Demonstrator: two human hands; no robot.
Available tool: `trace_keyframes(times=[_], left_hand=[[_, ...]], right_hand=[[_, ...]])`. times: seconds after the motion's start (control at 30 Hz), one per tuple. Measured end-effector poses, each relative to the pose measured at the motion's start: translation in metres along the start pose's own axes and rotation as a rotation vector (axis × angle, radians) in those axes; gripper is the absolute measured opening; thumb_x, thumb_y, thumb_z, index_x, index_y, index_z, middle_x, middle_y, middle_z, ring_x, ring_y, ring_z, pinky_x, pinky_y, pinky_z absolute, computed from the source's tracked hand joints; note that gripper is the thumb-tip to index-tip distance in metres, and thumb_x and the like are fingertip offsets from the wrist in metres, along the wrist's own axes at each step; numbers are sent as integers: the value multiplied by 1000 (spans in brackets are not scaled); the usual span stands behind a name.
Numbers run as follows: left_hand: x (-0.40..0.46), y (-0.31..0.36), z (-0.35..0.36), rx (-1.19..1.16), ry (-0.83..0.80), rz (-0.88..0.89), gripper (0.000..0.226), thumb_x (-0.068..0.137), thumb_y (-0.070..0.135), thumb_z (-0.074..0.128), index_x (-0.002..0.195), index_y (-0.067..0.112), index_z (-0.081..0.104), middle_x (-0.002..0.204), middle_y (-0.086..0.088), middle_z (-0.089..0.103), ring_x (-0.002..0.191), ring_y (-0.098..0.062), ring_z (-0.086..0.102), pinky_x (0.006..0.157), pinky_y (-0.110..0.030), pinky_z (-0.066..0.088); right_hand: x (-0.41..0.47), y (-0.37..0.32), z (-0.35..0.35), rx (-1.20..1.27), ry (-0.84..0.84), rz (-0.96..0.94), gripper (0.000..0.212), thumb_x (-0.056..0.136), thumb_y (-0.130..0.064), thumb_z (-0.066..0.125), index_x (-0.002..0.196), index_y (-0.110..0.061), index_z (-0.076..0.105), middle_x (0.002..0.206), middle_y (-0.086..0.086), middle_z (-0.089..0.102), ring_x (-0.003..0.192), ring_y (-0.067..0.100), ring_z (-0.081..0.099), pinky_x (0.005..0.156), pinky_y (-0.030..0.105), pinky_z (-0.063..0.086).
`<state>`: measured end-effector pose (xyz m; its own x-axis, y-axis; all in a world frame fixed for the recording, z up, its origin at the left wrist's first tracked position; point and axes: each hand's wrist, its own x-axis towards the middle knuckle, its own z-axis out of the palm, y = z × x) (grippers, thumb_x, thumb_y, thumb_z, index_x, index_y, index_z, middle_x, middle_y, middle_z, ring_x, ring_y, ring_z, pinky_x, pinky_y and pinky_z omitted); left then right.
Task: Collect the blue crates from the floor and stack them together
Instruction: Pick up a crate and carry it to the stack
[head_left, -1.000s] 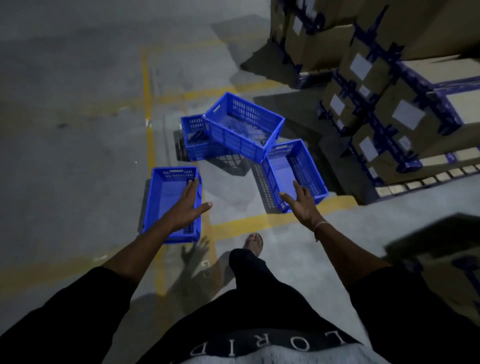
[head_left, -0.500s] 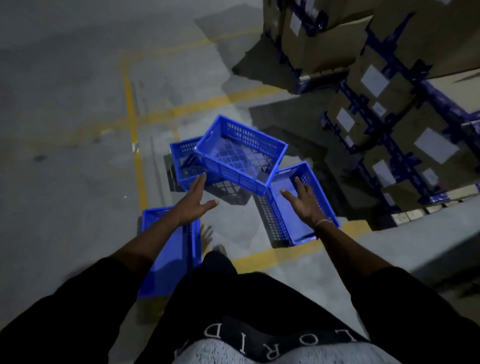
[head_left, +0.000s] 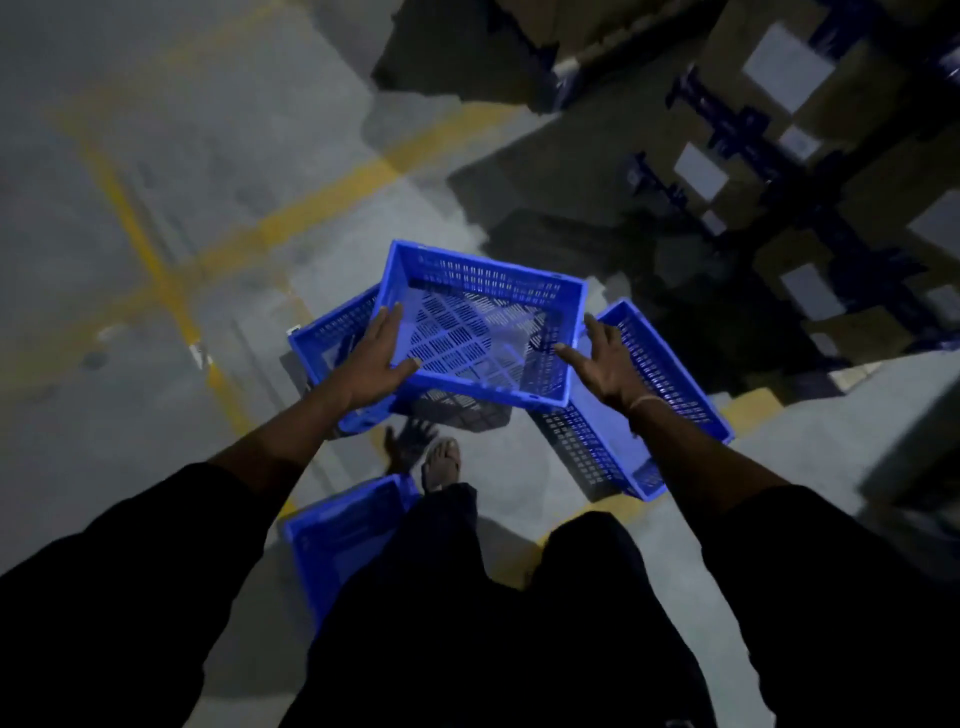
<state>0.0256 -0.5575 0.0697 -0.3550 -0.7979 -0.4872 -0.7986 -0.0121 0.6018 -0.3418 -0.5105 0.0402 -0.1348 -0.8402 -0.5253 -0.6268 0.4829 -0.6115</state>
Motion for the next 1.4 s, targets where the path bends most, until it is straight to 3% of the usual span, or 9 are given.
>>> trace_keyframes(times=[0.17,0.4,0.57,0.67,0.87,0.97,1.13,1.3,1.4], left_hand=[[107,-63,4,41,8,-15,89,103,31,59,163,13,-4,171,-5,-10,158,-22,-4,124,-41,13],[245,-170,45,180,26,-114,89,102,36,59,164,20,-3,171,-11,-11,157,-37,-3,121,-64,14],[294,-208,53,151,8,-283,95,100,31,65,163,27,-5,168,-10,-23,156,-43,-4,117,-64,23],[308,-215,56,82,-14,-328,92,101,27,63,163,28,-5,169,-13,-18,148,-46,29,104,-56,43],[320,-237,57,148,-11,-276,82,103,22,56,164,29,2,163,-29,14,103,-46,62,73,-45,49],[312,-234,51,187,-4,-219,77,103,16,53,164,25,8,154,-31,27,84,-41,60,65,-41,43],[282,-191,28,235,-7,-140,72,103,10,50,164,19,12,143,-30,34,73,-35,51,67,-46,45],[246,-135,-10,313,-53,-79,72,103,12,46,164,23,8,144,-27,31,93,-45,57,71,-41,42],[228,-101,-32,367,-55,-31,78,101,14,49,164,27,5,141,-27,32,93,-48,58,73,-47,49]], right_hand=[[104,6,47,28,79,114,86,94,-57,62,161,-21,23,165,13,17,151,36,22,121,45,24],[219,84,120,-134,169,263,89,92,-63,58,162,-23,20,167,21,3,151,45,13,120,54,24],[256,118,139,-94,173,372,86,96,-51,61,162,-21,17,166,25,-4,143,54,29,113,50,33],[264,132,144,-155,168,369,84,96,-44,63,162,-20,16,163,30,6,135,56,38,106,50,39],[271,146,142,-199,167,351,92,85,-10,66,161,-29,17,134,35,41,109,54,54,93,51,46],[264,148,136,-204,148,368,94,85,-6,62,161,-33,14,118,36,51,103,51,56,87,48,47],[219,140,110,-160,157,376,97,81,-3,64,160,-35,17,117,32,55,99,48,60,83,50,52],[151,118,66,-155,214,333,98,80,0,63,161,-32,17,119,31,58,93,44,62,72,43,50],[105,99,35,-135,272,320,95,82,1,59,161,-31,16,119,29,60,93,42,61,69,39,42]])
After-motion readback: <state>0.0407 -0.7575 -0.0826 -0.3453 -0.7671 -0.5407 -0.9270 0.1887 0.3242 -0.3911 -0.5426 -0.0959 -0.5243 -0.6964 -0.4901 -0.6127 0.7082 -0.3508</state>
